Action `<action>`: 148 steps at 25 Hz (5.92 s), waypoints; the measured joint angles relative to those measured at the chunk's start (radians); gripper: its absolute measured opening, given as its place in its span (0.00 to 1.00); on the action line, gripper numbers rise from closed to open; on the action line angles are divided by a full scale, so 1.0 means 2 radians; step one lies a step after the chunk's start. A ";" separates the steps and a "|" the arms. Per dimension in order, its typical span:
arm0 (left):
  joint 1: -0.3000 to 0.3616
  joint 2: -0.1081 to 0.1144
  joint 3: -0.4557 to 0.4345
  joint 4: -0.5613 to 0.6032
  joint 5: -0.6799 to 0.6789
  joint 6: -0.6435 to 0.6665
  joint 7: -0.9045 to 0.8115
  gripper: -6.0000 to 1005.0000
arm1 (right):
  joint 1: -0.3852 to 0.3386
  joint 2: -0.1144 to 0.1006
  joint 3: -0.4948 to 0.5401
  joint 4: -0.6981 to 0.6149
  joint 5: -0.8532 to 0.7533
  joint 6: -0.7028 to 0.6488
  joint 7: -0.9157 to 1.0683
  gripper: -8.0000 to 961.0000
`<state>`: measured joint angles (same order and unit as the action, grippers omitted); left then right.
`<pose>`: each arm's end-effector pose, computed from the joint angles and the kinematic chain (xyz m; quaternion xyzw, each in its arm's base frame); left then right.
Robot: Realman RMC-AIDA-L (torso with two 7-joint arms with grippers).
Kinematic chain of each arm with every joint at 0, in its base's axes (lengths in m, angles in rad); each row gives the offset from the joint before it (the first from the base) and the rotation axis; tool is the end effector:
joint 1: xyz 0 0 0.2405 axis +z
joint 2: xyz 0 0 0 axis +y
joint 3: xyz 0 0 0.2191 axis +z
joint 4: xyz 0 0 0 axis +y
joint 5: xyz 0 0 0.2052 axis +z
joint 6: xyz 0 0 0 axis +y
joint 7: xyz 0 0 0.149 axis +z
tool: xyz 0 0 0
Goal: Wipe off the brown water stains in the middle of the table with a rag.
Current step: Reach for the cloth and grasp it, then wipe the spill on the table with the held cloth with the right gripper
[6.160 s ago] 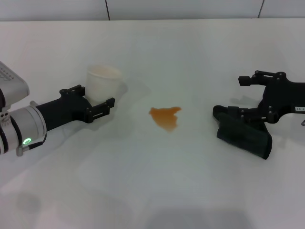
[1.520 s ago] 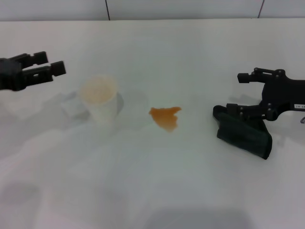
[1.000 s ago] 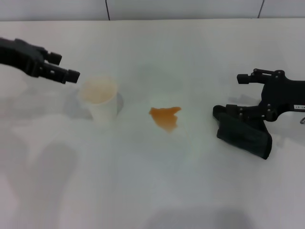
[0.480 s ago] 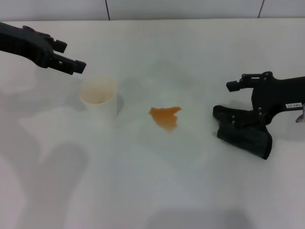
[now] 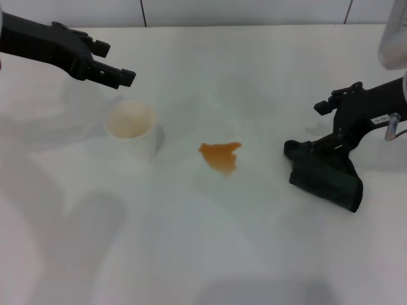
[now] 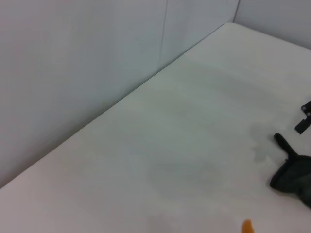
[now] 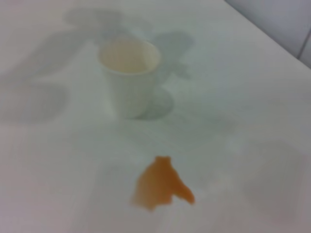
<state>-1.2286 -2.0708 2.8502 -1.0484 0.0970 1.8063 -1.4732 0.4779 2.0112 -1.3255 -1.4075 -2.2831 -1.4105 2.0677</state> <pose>-0.1705 0.3739 0.0949 -0.9602 -0.2257 -0.0365 0.1603 0.1543 0.3401 0.0393 -0.9724 0.1332 -0.0549 0.1836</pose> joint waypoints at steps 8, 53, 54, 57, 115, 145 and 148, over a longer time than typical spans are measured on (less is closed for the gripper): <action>-0.004 -0.002 0.000 0.008 -0.017 -0.001 0.000 0.89 | 0.037 0.001 -0.063 0.007 -0.124 -0.020 0.089 0.90; -0.010 -0.003 0.000 0.077 0.030 -0.025 -0.004 0.89 | 0.033 0.005 -0.097 0.060 -0.106 0.014 0.116 0.39; -0.010 -0.003 0.000 0.077 0.030 -0.025 -0.004 0.89 | 0.032 0.005 -0.098 0.059 -0.106 0.014 0.116 0.37; -0.010 -0.003 0.000 0.077 0.030 -0.025 -0.004 0.89 | 0.030 0.005 -0.105 0.051 -0.106 0.018 0.117 0.32; -0.014 -0.003 -0.001 0.085 0.031 -0.039 -0.005 0.89 | 0.110 0.008 -0.347 0.045 -0.120 0.195 0.128 0.09; -0.015 -0.003 -0.001 0.098 0.034 -0.052 -0.010 0.89 | 0.080 0.005 -0.382 -0.024 -0.145 0.139 0.108 0.09; -0.015 -0.003 -0.001 0.098 0.034 -0.053 -0.010 0.89 | 0.077 0.006 -0.381 -0.026 -0.135 0.136 0.092 0.09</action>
<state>-1.2585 -2.0770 2.8486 -0.8529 0.1649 1.6997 -1.4940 0.6318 2.0233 -2.0877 -1.4604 -2.5538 -1.1379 2.2519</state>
